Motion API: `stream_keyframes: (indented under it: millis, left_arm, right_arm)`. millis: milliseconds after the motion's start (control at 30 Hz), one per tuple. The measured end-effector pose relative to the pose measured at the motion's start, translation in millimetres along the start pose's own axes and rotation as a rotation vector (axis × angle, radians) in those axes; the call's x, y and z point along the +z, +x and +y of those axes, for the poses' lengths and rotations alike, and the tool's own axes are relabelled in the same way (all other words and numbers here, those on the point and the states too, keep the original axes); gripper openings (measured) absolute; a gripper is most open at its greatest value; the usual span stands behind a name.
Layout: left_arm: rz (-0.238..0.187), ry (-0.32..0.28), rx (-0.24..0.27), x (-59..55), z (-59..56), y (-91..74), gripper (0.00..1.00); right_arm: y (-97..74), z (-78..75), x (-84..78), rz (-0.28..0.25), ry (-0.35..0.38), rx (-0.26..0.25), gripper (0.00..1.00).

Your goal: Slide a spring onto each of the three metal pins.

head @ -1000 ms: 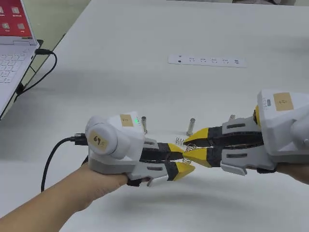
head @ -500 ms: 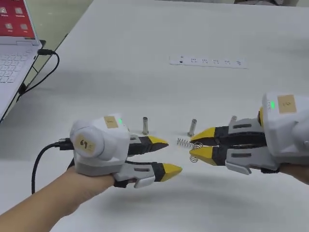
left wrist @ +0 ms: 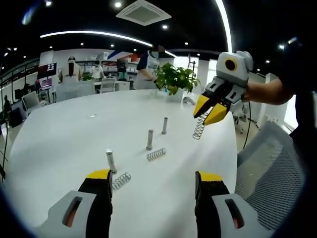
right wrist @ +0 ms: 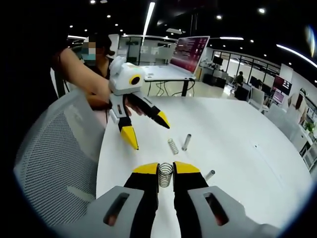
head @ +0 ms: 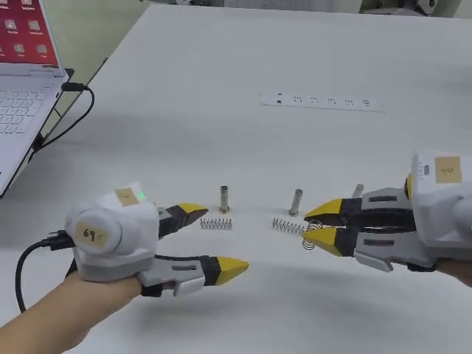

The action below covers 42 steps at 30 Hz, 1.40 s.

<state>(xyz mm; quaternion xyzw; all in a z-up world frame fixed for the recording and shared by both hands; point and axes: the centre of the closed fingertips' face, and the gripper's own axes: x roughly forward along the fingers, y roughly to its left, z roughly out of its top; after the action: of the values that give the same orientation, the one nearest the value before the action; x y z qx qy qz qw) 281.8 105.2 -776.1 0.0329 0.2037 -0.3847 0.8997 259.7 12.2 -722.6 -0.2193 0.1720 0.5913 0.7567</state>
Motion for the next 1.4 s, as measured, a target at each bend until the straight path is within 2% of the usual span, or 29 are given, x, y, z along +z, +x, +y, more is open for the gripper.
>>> stream_keyframes:
  millis: [67,267,367,500,833,967,1167,1400]
  left_arm:
    - [0.006,0.002,0.020,-2.2,3.1,-1.9,0.67]
    - [-0.004,-0.029,0.052,-6.1,6.8,-6.2,0.74]
    - [-0.015,-0.053,0.060,-6.9,7.1,-8.0,0.78]
    - [-0.019,-0.048,0.089,-6.8,12.1,-10.3,0.86]
    - [-0.023,-0.033,0.117,-3.2,27.3,-17.4,0.90]
    - [-0.007,-0.013,0.123,-5.1,30.3,-19.6,0.92]
    - [-0.011,-0.025,0.138,-5.6,34.3,-22.5,0.98]
    - [-0.003,-0.025,0.139,-7.2,36.7,-24.5,0.98]
  right_arm:
    - [-1.3,-5.5,-3.9,-0.002,0.009,-0.011,0.08]
    - [-5.4,-8.3,-6.4,0.008,0.022,-0.038,0.08]
    - [-5.8,-14.4,-14.2,0.017,0.024,-0.050,0.08]
    - [-7.9,-21.9,-21.8,0.025,0.029,-0.069,0.08]
    - [-17.7,-37.1,-28.5,0.032,0.043,-0.123,0.08]
    - [-23.1,-47.4,-31.0,0.029,0.056,-0.154,0.08]
    - [-30.8,-61.2,-35.2,0.028,0.072,-0.199,0.08]
    - [-37.8,-78.3,-43.4,0.034,0.092,-0.251,0.08]
